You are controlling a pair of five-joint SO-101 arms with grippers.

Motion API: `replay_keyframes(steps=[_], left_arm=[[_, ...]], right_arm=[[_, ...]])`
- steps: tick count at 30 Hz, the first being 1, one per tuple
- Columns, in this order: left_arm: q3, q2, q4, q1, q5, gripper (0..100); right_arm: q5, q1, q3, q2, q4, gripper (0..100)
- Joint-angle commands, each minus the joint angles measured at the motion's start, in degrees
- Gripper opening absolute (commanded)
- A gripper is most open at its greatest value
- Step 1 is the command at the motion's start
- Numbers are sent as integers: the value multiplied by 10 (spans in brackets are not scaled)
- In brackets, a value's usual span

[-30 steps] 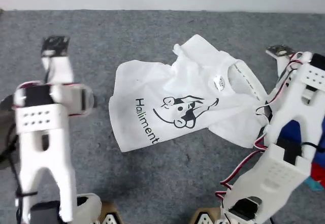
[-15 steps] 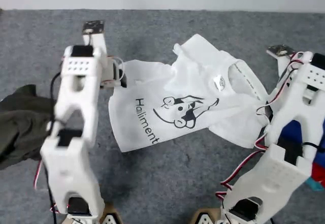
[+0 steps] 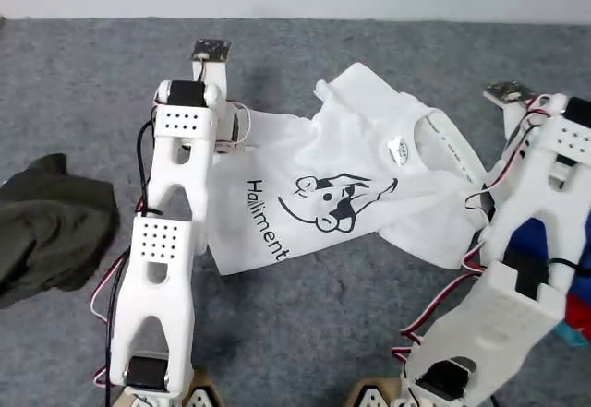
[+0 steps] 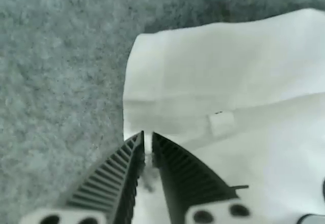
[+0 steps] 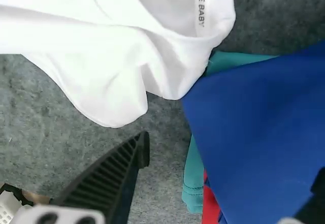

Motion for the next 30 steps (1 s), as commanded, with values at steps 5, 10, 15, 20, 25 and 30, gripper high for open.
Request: replay_keyframes(steps=[5, 10, 15, 20, 25, 30], left_arm=[[-36, -18, 17, -5, -6, 12], [-36, -9, 13, -7, -4, 58], [-29, -4, 18, -17, 42, 203], [35, -4, 13, 1, -2, 203], [51, -7, -4, 11, -9, 202], [55, -4, 12, 33, -73, 107]], right_arm=[[3, 15, -28, 12, 22, 483], [4, 16, -28, 9, 23, 483], [7, 16, -28, 7, 23, 483], [7, 15, -28, 7, 23, 483], [7, 15, -28, 6, 23, 483], [7, 15, -28, 6, 23, 483]])
